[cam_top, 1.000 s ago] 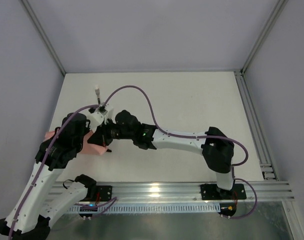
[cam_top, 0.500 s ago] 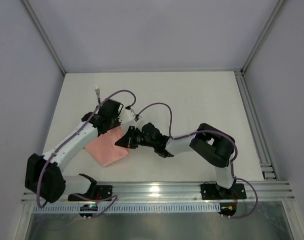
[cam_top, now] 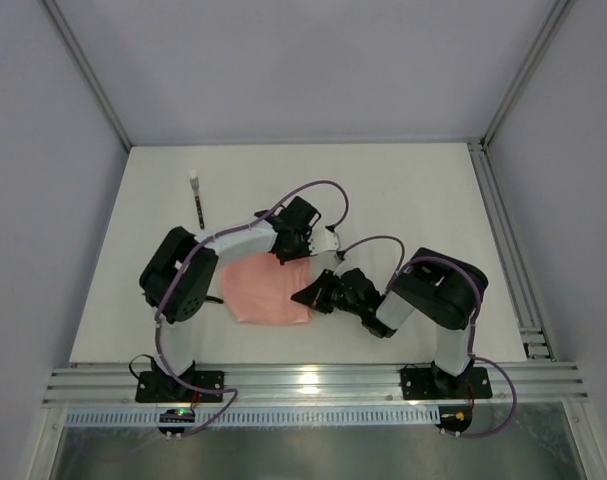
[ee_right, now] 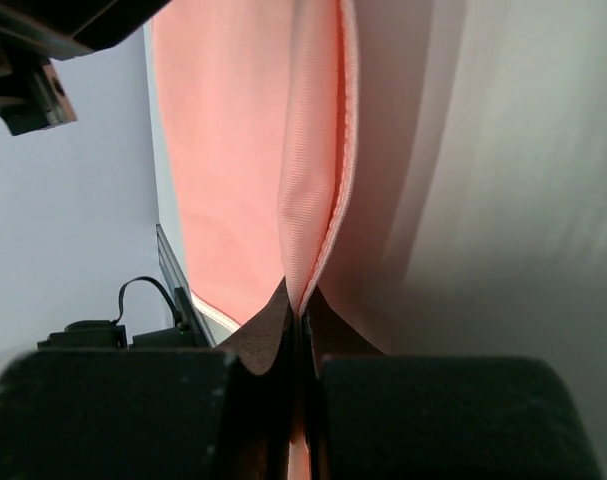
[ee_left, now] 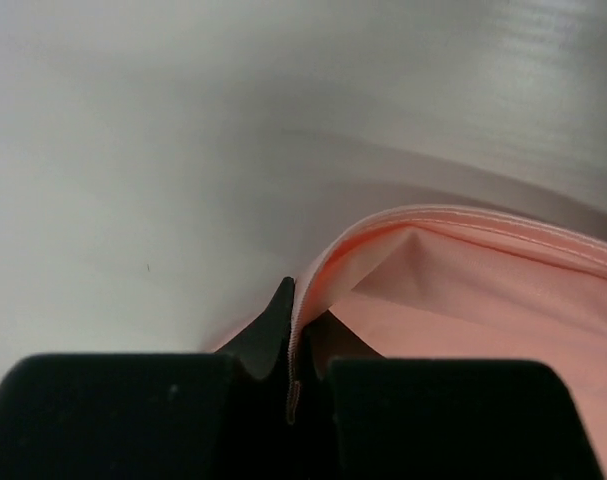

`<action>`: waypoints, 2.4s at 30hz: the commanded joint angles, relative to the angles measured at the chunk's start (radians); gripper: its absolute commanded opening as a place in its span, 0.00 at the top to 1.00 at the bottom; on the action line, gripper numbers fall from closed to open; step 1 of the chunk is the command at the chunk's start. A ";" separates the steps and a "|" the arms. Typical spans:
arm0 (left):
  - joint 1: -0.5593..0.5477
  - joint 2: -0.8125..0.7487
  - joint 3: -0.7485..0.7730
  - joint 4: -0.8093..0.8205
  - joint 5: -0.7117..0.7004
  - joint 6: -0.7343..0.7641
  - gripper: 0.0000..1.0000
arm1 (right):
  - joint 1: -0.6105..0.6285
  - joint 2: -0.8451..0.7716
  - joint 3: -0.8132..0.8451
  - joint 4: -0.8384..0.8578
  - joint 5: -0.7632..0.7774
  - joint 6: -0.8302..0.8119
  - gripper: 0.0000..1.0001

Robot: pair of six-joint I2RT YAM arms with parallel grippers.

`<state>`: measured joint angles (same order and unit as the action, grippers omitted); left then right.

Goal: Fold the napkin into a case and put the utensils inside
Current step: Turn over the upper triangle folded napkin at the center of the board.

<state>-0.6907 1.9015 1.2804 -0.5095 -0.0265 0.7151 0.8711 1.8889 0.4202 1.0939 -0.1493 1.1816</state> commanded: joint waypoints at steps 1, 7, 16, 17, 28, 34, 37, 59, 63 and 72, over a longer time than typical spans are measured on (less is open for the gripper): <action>-0.010 0.056 0.121 0.134 -0.018 -0.014 0.99 | 0.014 -0.042 -0.078 0.106 -0.029 0.021 0.96; -0.026 0.116 0.270 0.029 0.008 -0.098 0.47 | -0.024 -0.030 -0.144 0.195 -0.026 0.085 0.96; -0.026 -0.178 0.216 -0.153 0.149 -0.197 0.35 | -0.035 -0.037 -0.115 0.210 -0.047 0.167 0.96; -0.026 -0.217 0.185 -0.168 0.195 -0.206 0.34 | -0.035 -0.042 -0.113 0.216 -0.044 0.177 0.96; -0.187 -0.700 -0.441 -0.045 0.037 -0.101 0.01 | -0.050 -0.241 0.006 -0.115 0.013 0.141 0.96; -0.322 -0.843 -0.645 0.141 -0.108 -0.131 0.01 | -0.055 -0.297 0.098 -0.311 0.066 0.102 0.96; -0.333 -0.861 -0.714 0.274 -0.165 -0.158 0.01 | -0.055 -0.275 0.115 -0.328 0.065 0.128 0.96; -0.331 -0.676 -0.908 0.768 -0.325 -0.085 0.01 | -0.055 -0.318 0.160 -0.399 0.085 0.124 0.96; -0.314 -0.624 -0.932 0.862 -0.362 -0.066 0.03 | -0.055 -0.327 0.154 -0.404 0.080 0.128 0.96; -0.211 -0.740 -0.961 0.806 -0.323 -0.092 0.36 | -0.067 -0.358 0.109 -0.413 0.063 0.121 0.96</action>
<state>-0.9249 1.2407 0.3302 0.2684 -0.3561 0.6392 0.8139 1.5810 0.5411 0.6613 -0.0826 1.3121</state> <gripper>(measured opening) 0.635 0.043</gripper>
